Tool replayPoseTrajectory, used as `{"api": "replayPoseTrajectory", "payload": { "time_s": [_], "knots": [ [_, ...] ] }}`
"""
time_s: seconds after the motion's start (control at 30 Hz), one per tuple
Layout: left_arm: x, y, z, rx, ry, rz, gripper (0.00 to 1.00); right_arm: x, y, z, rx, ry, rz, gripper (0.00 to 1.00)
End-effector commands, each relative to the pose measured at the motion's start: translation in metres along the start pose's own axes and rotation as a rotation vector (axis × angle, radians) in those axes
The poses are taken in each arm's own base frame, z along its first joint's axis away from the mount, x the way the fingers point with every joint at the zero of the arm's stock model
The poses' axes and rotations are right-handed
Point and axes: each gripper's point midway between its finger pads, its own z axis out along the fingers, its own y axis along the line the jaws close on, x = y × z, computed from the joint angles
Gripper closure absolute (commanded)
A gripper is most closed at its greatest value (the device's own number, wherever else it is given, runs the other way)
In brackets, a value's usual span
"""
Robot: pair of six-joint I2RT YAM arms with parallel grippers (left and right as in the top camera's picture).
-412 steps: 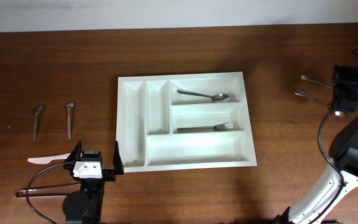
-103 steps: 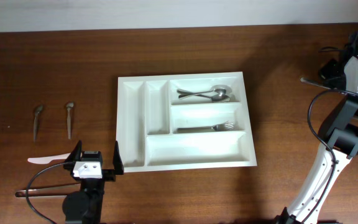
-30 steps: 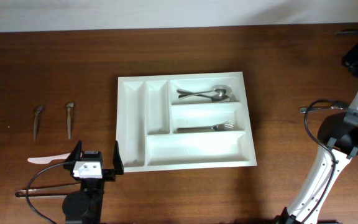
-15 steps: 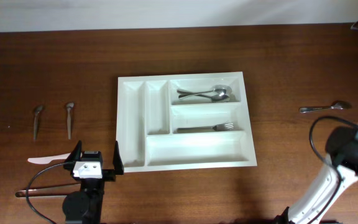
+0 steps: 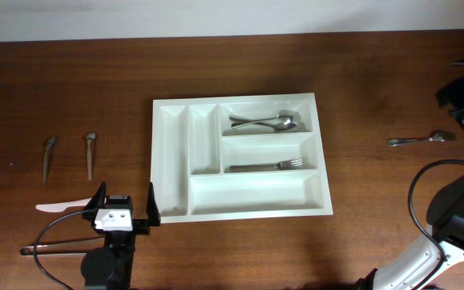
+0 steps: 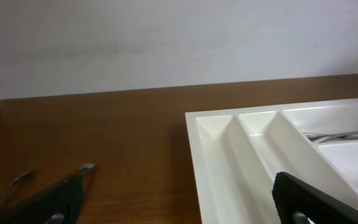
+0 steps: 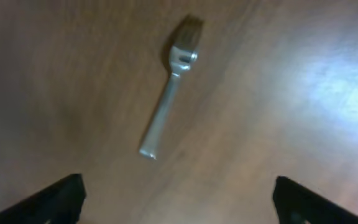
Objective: Pack container
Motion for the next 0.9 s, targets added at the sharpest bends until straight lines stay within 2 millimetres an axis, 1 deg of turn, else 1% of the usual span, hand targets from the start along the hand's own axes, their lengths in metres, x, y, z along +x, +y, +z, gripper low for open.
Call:
{"api": "replayPoseTrajectory", "payload": {
  "time_s": [0.0,0.07,0.13,0.23,0.3,0.33,0.4,0.47,0.5,0.53,0.57,0.63,0.7,0.87],
  "knots": [
    [0.001,0.0,0.0,0.0,0.001,0.016,0.01,0.0,0.014,0.008,-0.138,0.064,0.121,0.01],
    [0.001,0.0,0.0,0.0,0.001,0.016,0.01,-0.006,0.027,0.009,-0.223,0.067,0.128,0.01],
    [0.001,0.0,0.0,0.0,0.001,0.016,0.01,-0.016,0.035,0.007,-0.271,0.037,0.127,0.01],
    [0.001,0.0,0.0,0.0,0.001,0.016,0.01,-0.022,0.038,0.007,-0.282,0.011,0.114,0.01],
    [0.001,0.0,0.0,0.0,0.001,0.016,0.01,-0.022,0.03,0.01,-0.239,0.0,0.118,0.0],
    [0.001,0.0,0.0,0.0,0.001,0.016,0.01,-0.021,0.022,0.012,-0.196,-0.005,0.131,0.04],
    [0.001,0.0,0.0,0.0,0.001,0.016,0.01,-0.012,-0.006,0.018,-0.053,0.008,0.257,0.04],
    [0.001,0.0,0.0,0.001,0.001,0.016,0.01,0.004,-0.034,0.021,0.095,0.036,0.396,0.04],
    [0.001,0.0,0.0,0.0,0.001,0.016,0.01,0.011,-0.045,0.022,0.154,0.05,0.446,0.04],
    [0.001,0.0,0.0,0.0,0.001,0.016,0.01,0.017,-0.052,0.024,0.196,0.063,0.475,0.01],
    [0.001,0.0,0.0,0.0,0.001,0.016,0.01,0.019,-0.053,0.026,0.206,0.075,0.476,0.01],
    [0.001,0.0,0.0,0.0,0.001,0.016,0.01,0.018,-0.049,0.031,0.19,0.081,0.462,0.01],
    [0.001,0.0,0.0,0.0,0.001,0.016,0.01,0.012,-0.044,0.033,0.167,0.066,0.431,0.01],
    [0.001,0.0,0.0,0.0,0.001,0.016,0.01,0.0,-0.035,0.038,0.123,0.026,0.426,0.01]
  ]
}}
